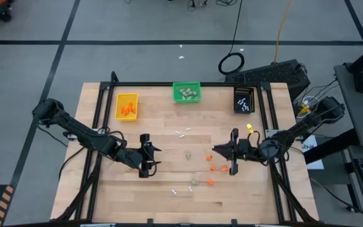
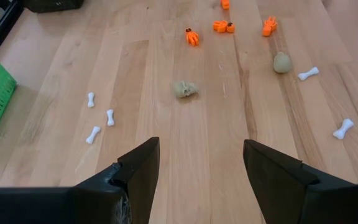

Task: Sort Halloween decoration
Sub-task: Put the white bone toy into the black bin

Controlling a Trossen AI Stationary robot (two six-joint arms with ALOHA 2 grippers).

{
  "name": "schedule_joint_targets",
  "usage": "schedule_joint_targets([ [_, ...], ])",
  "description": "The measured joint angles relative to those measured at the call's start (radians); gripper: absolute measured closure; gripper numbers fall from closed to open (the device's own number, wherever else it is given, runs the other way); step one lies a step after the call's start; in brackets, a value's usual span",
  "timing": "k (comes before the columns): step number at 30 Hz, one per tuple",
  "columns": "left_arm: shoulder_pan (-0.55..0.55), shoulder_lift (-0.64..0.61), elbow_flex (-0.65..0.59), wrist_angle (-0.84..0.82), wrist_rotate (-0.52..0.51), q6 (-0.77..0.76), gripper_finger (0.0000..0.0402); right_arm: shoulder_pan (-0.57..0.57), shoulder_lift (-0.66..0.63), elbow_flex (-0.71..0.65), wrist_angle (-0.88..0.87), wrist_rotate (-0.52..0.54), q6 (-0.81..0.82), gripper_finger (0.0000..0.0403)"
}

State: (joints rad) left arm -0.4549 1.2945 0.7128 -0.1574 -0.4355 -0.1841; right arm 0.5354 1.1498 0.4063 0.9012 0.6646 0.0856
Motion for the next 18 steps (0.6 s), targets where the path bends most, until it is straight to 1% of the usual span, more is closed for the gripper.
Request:
schedule_joint_targets([
  [3, 0.000, 0.000, 0.000, 0.001, 0.000, 0.000, 0.0171, -0.033, -0.083, 0.041, -0.201, 0.044, 0.010, 0.0403],
  [9, 0.000, 0.000, 0.000, 0.002, 0.000, 0.000, 0.0171, -0.150, -0.223, 0.182, -0.694, 0.049, 0.106, 0.0403],
  [13, 0.000, 0.000, 0.000, 0.011, 0.000, 0.005, 0.0171, -0.246, -0.268, 0.292, -0.996, 0.048, 0.168, 0.0403],
  [18, 0.000, 0.000, 0.000, 0.020, -0.001, 0.007, 0.0171, -0.381, -0.277, 0.414, -1.312, 0.044, 0.268, 0.0403],
])
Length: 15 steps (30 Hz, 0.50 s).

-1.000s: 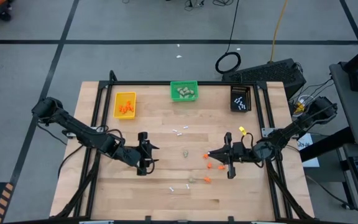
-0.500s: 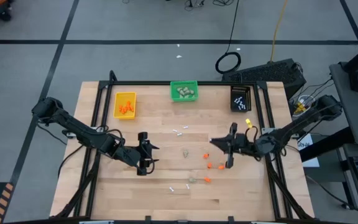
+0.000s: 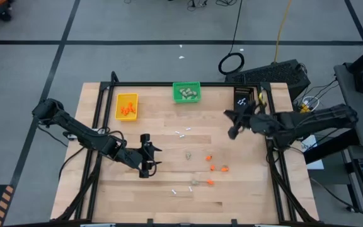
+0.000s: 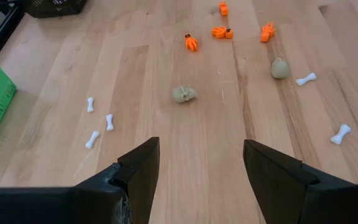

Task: Sort Halloween decoration
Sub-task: Put the white bone toy into the black bin

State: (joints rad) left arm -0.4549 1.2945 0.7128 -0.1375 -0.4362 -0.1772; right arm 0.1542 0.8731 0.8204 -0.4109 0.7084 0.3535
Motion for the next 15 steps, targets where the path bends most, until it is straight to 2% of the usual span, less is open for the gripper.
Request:
schedule_joint_targets([
  [5, 0.000, 0.000, 0.000, 0.000, 0.000, 0.000, 0.0171, -0.138, 0.014, 0.067, -0.205, -0.017, 0.057, 0.0403],
  [15, 0.000, 0.000, 0.000, -0.001, 0.000, 0.000, 0.0171, -0.439, 0.101, 0.070, -0.384, -0.132, 0.102, 0.0403],
])
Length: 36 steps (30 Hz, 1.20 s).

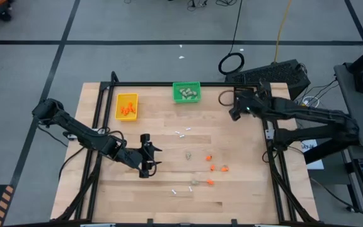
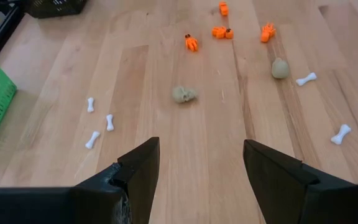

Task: Sort Halloween decoration
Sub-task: Put the white bone toy into the black bin

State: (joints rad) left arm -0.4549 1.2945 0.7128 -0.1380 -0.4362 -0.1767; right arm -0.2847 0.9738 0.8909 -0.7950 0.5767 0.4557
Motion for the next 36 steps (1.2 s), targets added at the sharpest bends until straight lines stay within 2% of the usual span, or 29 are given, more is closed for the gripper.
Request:
schedule_joint_targets([
  [6, 0.000, 0.000, 0.000, -0.001, 0.000, 0.000, 0.0171, -0.143, 0.097, 0.000, -0.041, -0.078, -0.009, 0.0403],
  [9, 0.000, 0.000, 0.000, -0.001, 0.000, 0.000, 0.0171, -0.206, 0.146, 0.000, -0.080, -0.084, -0.009, 0.0403],
  [16, 0.000, 0.000, 0.000, -0.001, 0.000, 0.000, 0.0171, -0.312, 0.250, -0.001, -0.099, -0.137, -0.028, 0.0403],
  [25, 0.000, 0.000, 0.000, -0.001, 0.000, 0.000, 0.0171, -0.359, 0.365, -0.001, -0.089, -0.135, -0.055, 0.0403],
  [32, 0.000, 0.000, 0.000, -0.001, 0.000, 0.000, 0.0171, -0.364, 0.389, -0.001, -0.047, -0.134, -0.059, 0.0402],
  [36, 0.000, 0.000, 0.000, -0.001, 0.000, 0.000, 0.0171, -0.365, 0.384, -0.001, -0.054, -0.134, -0.052, 0.0377],
])
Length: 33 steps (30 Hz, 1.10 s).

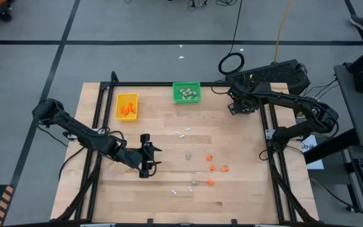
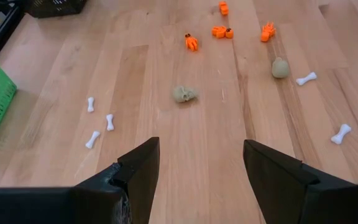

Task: Sort Halloween decoration
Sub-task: Put the white bone toy into the black bin, then put the orange skeleton toy into the yellow bin

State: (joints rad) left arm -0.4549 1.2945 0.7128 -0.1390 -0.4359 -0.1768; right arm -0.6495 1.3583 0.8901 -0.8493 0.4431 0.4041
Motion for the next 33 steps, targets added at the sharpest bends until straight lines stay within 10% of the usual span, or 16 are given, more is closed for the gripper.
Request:
schedule_joint_targets([
  [12, 0.000, 0.000, 0.000, 0.000, 0.000, 0.000, 0.0171, 0.114, -0.134, -0.001, -0.038, -0.002, 0.057, 0.0269],
  [21, 0.000, 0.000, 0.000, 0.001, 0.000, -0.001, 0.0171, 0.564, -0.325, -0.001, -0.051, -0.002, 0.224, 0.0262],
  [33, 0.000, 0.000, 0.000, 0.002, -0.003, -0.010, 0.0171, 1.118, -0.217, -0.135, 0.154, -0.103, 0.249, 0.0261],
])
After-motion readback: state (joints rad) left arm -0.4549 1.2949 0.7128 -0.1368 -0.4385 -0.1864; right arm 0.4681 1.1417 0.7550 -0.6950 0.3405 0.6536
